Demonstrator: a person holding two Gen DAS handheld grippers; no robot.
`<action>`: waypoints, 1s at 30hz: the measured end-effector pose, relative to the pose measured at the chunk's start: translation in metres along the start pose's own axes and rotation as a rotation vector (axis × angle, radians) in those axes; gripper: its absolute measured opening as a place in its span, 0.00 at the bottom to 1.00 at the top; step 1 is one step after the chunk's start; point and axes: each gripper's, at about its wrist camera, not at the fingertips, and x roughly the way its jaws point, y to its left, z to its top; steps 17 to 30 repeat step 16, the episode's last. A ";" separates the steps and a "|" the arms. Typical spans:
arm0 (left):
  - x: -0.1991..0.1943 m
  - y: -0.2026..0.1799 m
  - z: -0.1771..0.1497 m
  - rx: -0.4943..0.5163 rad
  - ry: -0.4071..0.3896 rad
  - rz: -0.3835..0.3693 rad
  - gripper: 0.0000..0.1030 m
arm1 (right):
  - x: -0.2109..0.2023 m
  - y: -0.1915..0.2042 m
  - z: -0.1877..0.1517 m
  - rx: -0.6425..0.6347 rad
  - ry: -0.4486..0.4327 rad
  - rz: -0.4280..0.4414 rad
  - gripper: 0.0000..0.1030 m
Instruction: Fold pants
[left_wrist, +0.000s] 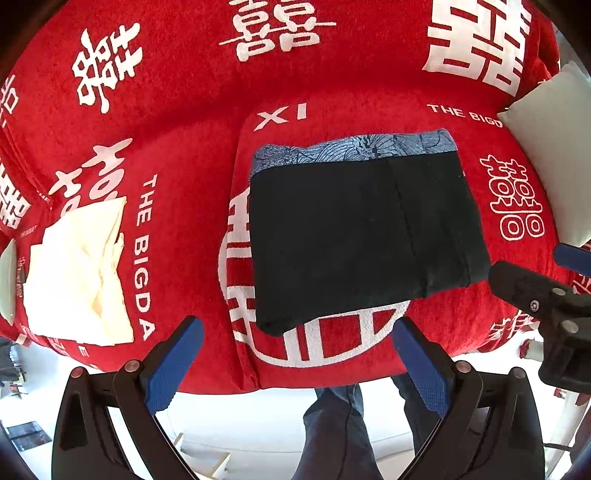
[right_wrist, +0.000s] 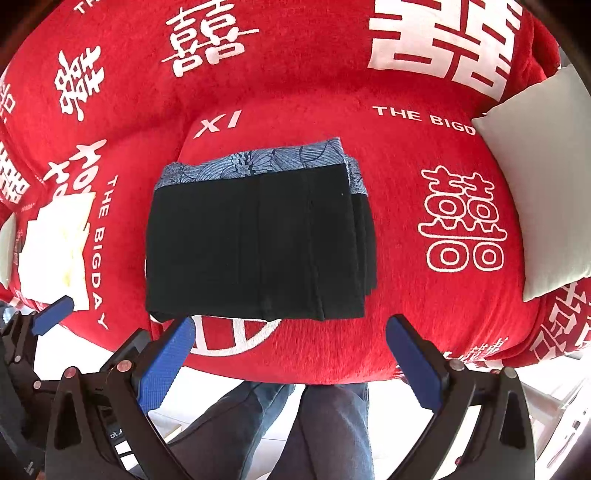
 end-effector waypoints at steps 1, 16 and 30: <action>0.000 0.000 0.000 -0.004 0.000 0.000 0.99 | 0.000 0.000 0.000 0.000 0.001 0.000 1.00; 0.006 0.004 -0.001 -0.021 0.010 -0.029 0.99 | 0.004 0.001 0.000 -0.001 0.005 -0.008 1.00; 0.006 0.004 -0.001 -0.021 0.010 -0.029 0.99 | 0.004 0.001 0.000 -0.001 0.005 -0.008 1.00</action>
